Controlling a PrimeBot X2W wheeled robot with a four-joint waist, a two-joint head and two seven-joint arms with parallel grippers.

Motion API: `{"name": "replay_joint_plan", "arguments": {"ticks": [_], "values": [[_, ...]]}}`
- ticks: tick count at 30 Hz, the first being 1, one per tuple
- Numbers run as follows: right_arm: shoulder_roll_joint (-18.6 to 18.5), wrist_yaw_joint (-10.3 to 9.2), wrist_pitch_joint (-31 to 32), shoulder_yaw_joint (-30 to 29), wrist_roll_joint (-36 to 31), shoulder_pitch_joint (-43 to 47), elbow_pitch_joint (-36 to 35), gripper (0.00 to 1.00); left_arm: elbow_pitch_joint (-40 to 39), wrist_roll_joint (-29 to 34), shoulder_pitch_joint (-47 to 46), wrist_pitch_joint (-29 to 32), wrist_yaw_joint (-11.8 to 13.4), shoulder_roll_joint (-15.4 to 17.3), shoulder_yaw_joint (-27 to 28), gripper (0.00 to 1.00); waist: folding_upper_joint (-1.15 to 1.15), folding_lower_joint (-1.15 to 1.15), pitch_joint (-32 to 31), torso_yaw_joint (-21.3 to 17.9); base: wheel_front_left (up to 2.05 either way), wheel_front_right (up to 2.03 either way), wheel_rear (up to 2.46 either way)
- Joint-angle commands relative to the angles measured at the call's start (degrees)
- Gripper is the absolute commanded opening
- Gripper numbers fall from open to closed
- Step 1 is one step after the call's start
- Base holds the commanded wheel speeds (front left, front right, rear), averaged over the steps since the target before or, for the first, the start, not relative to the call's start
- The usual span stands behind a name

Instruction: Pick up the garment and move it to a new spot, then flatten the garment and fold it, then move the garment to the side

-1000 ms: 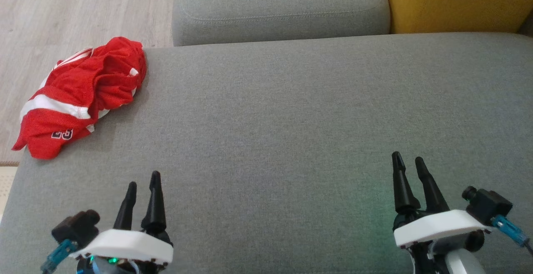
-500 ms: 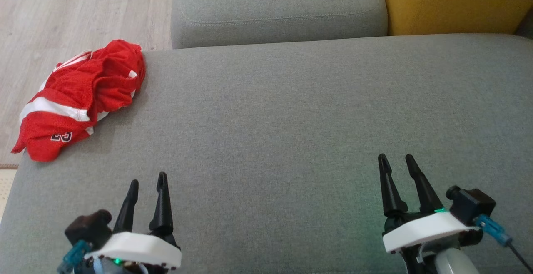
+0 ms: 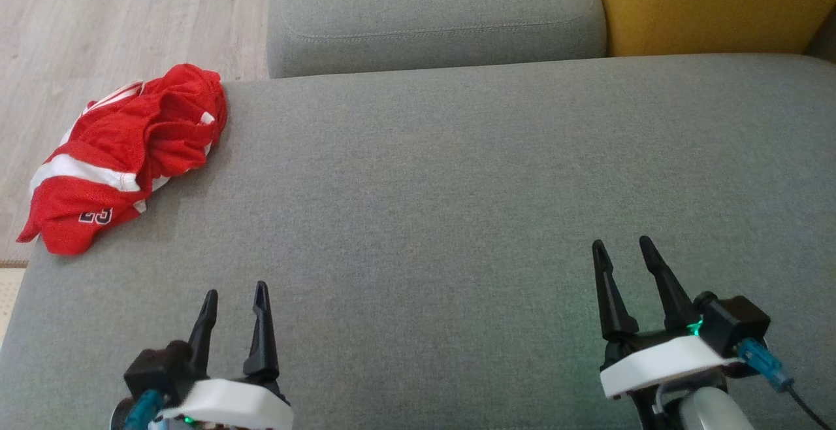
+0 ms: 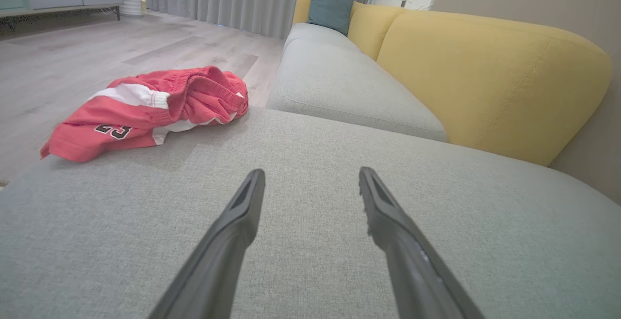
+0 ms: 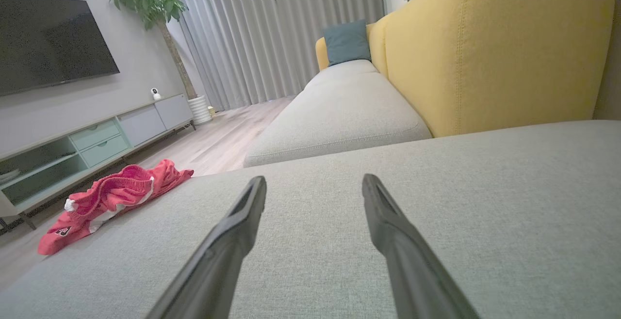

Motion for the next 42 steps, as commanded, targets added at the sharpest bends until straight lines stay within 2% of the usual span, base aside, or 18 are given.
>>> {"name": "replay_joint_plan", "arguments": {"ticks": [1,11,42], "values": [[-0.44,0.4,-1.09,1.03,-1.67,-3.22,-1.7,1.0,-2.41,1.72,-1.81,-0.89,0.4,0.62,1.04,1.0,0.0,0.0,0.02,-0.03,0.0,0.0,0.0],[-0.49,0.44,-2.78,1.36,-8.0,-3.65,-1.18,1.0,-3.05,7.76,-1.35,-2.56,1.57,0.69,0.19,1.0,0.0,0.0,0.07,-0.13,0.0,0.0,0.0],[-0.49,0.44,-2.8,0.0,-6.84,-4.2,0.63,1.0,-2.0,6.13,-1.54,-2.58,2.16,0.7,0.46,1.0,0.0,0.0,0.4,-0.08,0.0,0.0,0.0]]}}
